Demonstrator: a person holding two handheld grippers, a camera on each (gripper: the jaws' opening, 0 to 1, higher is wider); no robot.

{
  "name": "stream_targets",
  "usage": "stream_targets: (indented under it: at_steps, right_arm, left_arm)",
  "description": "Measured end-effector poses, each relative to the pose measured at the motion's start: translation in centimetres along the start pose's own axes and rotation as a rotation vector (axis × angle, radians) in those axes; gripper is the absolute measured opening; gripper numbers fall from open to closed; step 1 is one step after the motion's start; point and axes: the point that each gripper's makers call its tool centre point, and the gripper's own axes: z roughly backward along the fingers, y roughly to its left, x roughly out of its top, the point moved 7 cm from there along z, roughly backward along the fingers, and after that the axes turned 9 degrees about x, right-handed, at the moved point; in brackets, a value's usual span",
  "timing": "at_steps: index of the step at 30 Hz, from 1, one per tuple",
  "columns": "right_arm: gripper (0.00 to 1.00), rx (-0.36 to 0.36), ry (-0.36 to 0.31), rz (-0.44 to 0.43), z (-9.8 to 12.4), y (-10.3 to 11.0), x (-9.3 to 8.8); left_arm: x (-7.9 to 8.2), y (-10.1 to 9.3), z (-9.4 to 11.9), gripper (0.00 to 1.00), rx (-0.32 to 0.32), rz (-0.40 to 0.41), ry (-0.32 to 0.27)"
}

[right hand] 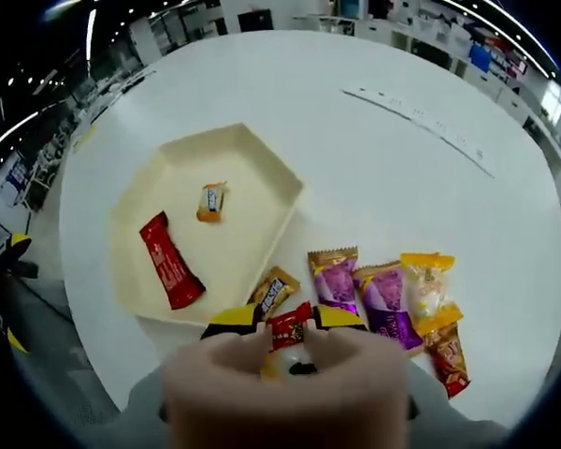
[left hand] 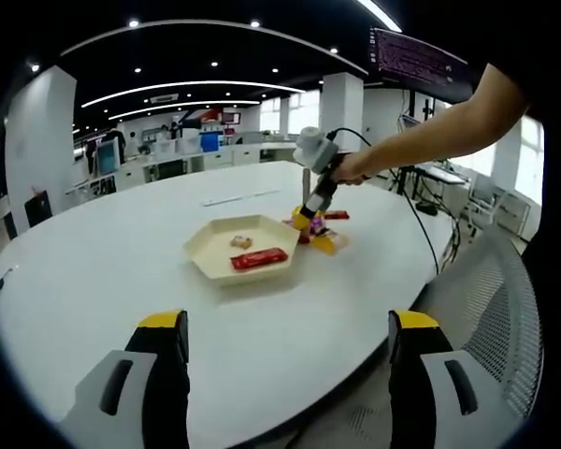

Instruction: Place the target food into the container with the food tongs after gripping and lifting it, then release it inside without dropping or visibly crushing the food.

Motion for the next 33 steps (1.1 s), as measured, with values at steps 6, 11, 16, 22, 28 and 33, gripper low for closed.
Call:
stream_targets:
  at_steps: [6,11,16,22,28,33]
  right_arm:
    - [0.17,-0.004,-0.036,-0.058,0.3,-0.5,0.1]
    - [0.17,-0.017,-0.043,-0.056,0.9,-0.6,-0.1]
    - [0.17,-0.024,-0.059,-0.058,1.8,-0.8,0.1]
    - [0.17,-0.033,-0.078,-0.055,3.3,-0.5,0.1]
    - [0.17,-0.036,-0.100,-0.037,4.9,0.9,0.3]
    - [0.18,-0.031,-0.107,-0.018,6.0,1.4,0.6]
  left_arm:
    - [0.0,0.0,0.0,0.85,0.001,0.001,-0.004]
    - [0.1,0.0,0.0,0.85,0.001,0.002,-0.006]
    - [0.1,0.0,0.0,0.85,0.001,-0.001,-0.007]
    - [0.1,0.0,0.0,0.85,-0.001,-0.004,-0.008]
    - [0.2,0.0,0.1,0.85,0.003,-0.011,-0.010]
    - [0.3,-0.1,0.2,0.86,-0.003,-0.003,-0.022]
